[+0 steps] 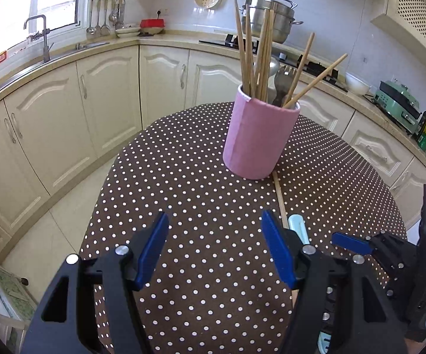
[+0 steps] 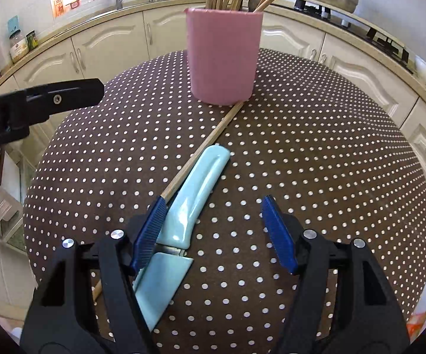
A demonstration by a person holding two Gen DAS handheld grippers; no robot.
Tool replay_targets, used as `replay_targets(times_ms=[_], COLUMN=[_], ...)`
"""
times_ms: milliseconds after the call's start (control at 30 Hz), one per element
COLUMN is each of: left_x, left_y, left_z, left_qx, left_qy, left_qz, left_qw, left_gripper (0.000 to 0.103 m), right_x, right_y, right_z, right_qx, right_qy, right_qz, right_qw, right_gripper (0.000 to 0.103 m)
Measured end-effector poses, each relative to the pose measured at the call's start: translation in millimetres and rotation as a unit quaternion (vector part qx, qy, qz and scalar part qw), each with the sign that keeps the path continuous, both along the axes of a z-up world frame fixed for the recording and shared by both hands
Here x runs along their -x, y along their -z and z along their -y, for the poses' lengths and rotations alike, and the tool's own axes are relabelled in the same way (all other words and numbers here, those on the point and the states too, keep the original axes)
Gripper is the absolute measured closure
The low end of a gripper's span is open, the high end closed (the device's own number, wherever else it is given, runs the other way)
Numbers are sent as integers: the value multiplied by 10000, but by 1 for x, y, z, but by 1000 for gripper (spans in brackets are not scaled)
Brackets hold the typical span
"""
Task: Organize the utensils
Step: 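Grasp the light-blue knife handle with the right gripper while the left gripper grasps a chopstick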
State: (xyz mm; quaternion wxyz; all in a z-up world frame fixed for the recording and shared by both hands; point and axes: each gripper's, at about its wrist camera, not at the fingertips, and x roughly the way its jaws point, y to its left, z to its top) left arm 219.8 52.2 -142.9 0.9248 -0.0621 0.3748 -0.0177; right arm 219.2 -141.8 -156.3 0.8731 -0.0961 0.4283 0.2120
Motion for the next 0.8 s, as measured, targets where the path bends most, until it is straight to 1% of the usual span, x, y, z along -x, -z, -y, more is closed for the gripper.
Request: replay_targets(times_ms=[167, 233, 267, 300, 333, 400, 467, 600, 667, 767, 800], left_x=[-4, -6, -8, -10, -12, -17, -23, -37, -44, -56, -60], left_y=[4, 6, 7, 8, 10, 13, 18, 26, 31, 39, 41], left_z=[3, 6, 8, 10, 12, 20, 30, 50, 59, 73, 76], left_qx=[-13, -7, 18, 52, 92, 157, 124, -15, -43, -154, -231], left_qy=[46, 68, 98, 141, 199, 341, 497, 768, 836, 945, 955], left_qz=[-110, -175, -226, -276, -326, -438, -570, -838, -969, -1180, -1227], left_qw=[9999, 9998, 9997, 9995, 9992, 9983, 9971, 9935, 9918, 9884, 9876], left_gripper=[39, 39, 39, 39, 39, 39, 39, 39, 39, 39, 45], right_x=[-6, -9, -10, -12, -20, -30, -39, -55, -59, -62, -63], right_y=[7, 8, 5, 4, 2, -1, -3, -7, -8, -9, -9], right_z=[-4, -4, -2, 0, 4, 13, 21, 35, 41, 50, 53], right_qx=[91, 107, 129, 163, 180, 95, -1, -90, -14, -36, -10], right_qy=[-30, -101, -123, -138, -135, -186, -246, -366, -329, -312, -302], right_qz=[-158, -241, -263, -294, -330, -487, -637, -806, -795, -840, -836], right_qw=[9998, 9996, 9995, 9993, 9992, 9986, 9977, 9960, 9963, 9960, 9960], right_gripper=[36, 41, 50, 62, 63, 72, 77, 80, 80, 80, 80])
